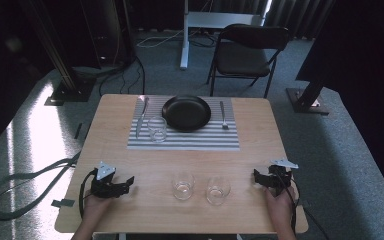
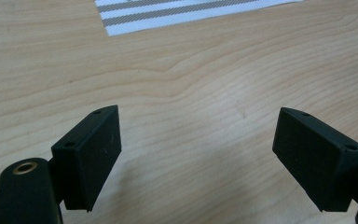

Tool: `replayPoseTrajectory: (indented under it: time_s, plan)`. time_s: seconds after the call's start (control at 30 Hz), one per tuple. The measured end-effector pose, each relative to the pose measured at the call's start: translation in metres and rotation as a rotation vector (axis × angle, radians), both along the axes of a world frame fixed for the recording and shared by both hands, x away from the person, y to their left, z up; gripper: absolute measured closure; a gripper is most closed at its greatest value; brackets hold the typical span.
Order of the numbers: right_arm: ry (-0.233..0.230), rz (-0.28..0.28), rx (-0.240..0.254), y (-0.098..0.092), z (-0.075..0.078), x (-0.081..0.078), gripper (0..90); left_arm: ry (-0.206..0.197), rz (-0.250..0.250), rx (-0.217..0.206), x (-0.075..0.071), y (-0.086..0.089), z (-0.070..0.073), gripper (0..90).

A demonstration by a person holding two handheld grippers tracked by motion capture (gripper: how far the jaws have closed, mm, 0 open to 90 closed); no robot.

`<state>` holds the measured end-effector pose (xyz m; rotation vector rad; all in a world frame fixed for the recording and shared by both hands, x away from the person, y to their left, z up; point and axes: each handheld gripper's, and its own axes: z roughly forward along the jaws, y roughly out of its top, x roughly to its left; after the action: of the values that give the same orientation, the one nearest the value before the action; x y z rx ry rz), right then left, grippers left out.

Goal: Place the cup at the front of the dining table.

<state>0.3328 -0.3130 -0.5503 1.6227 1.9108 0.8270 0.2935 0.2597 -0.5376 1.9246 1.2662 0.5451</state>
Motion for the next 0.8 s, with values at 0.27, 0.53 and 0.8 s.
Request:
replayPoseTrajectory:
  time_s: [0.27,0.53,0.8]
  plan:
    - [0.000,0.000,0.000,0.000,0.000,0.000,12.3,0.014,0.005,-0.001,-0.011,0.009,-0.001,15.9]
    - [0.000,0.000,0.000,0.000,0.000,0.000,12.3,0.020,0.010,-0.020,-0.016,0.017,-0.001,15.9]
    - [0.000,-0.001,0.000,0.000,0.000,0.000,12.2,0.022,0.033,0.009,-0.026,0.026,-0.004,15.9]
